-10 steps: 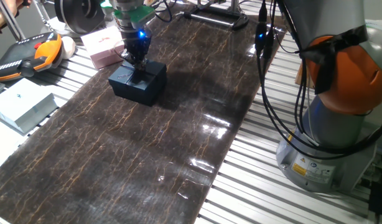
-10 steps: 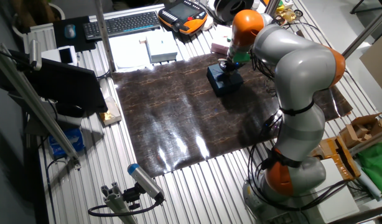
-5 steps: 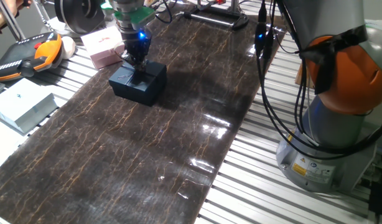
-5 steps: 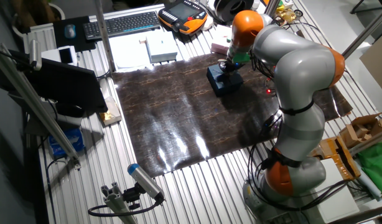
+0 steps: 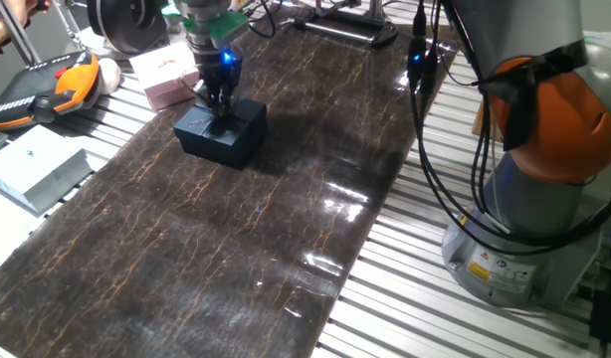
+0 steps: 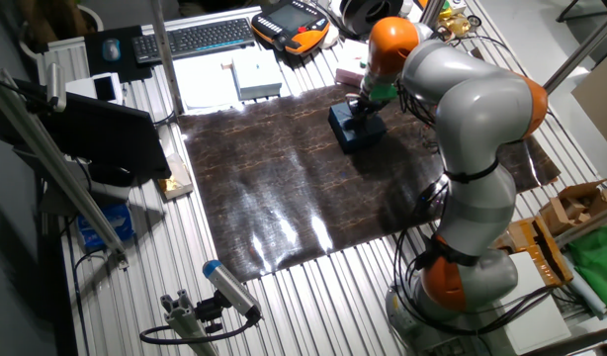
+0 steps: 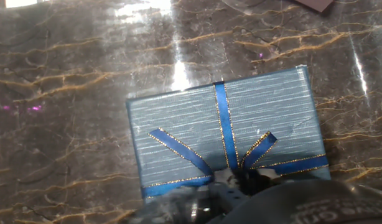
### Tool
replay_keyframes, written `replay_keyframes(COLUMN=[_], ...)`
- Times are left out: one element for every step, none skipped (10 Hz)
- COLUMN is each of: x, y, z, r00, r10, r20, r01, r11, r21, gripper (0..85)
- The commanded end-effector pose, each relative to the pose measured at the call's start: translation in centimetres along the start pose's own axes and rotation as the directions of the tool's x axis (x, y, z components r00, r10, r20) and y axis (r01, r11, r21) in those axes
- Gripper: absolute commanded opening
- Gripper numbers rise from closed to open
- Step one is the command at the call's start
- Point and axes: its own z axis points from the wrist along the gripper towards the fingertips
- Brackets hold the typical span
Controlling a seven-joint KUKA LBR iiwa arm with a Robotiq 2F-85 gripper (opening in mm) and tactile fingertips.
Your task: Cover the box
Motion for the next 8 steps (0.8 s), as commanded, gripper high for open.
replay_keyframes(x=[0.0, 0.2, 0.3, 0.5, 0.8, 1.2, 1.6, 2.1], y=[0.0, -0.1, -0.2, -0.2, -0.3, -0.6, -0.7, -0.6], z=[-0.2, -0.6, -1.2, -2.0, -3.0, -3.9, -4.7, -5.5], r00=[1.000, 1.000, 1.000, 1.000, 1.000, 1.000, 1.000, 1.000], r10=[0.003, 0.005, 0.004, 0.004, 0.005, 0.002, -0.007, -0.016], r20=[0.001, 0.001, -0.001, -0.005, -0.009, -0.017, -0.021, -0.027], r01=[-0.003, -0.005, -0.004, -0.004, -0.005, -0.002, 0.007, 0.016], r11=[1.000, 1.000, 1.000, 1.000, 1.000, 1.000, 1.000, 1.000], r21=[0.001, 0.001, 0.006, 0.008, 0.013, 0.001, -0.005, 0.000], gripper=[39.0, 40.3, 40.7, 40.3, 37.0, 29.3, 14.0, 1.3])
